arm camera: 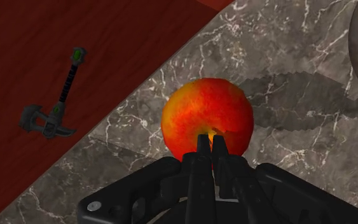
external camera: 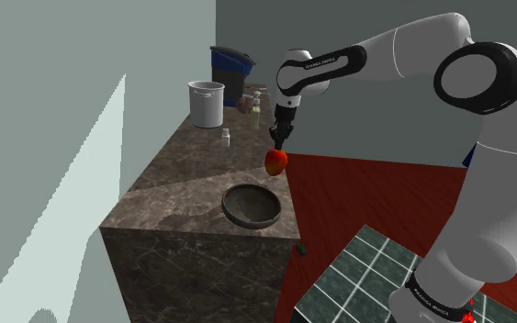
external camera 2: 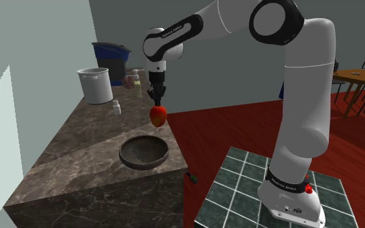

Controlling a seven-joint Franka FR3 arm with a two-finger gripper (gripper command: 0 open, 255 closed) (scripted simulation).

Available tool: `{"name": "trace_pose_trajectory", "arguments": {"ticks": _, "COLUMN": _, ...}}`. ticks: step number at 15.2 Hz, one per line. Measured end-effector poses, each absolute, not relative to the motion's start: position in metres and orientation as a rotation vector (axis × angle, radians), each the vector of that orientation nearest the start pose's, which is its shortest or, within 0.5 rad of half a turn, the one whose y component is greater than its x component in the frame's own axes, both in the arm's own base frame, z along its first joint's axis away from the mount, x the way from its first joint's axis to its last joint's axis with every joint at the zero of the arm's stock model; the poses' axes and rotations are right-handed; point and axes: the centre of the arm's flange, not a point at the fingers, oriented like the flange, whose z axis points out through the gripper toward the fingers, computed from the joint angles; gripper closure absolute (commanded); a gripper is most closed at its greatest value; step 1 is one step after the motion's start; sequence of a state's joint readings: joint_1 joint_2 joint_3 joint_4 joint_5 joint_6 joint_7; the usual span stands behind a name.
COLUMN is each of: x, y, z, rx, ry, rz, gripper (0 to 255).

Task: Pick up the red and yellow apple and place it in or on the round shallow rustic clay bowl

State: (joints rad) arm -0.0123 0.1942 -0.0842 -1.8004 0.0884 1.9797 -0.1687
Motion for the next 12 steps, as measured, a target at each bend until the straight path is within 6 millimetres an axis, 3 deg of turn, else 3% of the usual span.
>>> {"name": "trace_pose_trajectory", "arguments": {"ticks": 12, "x": 0.610, "y": -0.049, "z": 0.500, "rx": -3.075, "ry": -0.059, "rz": 0.008, "gripper": 255}}
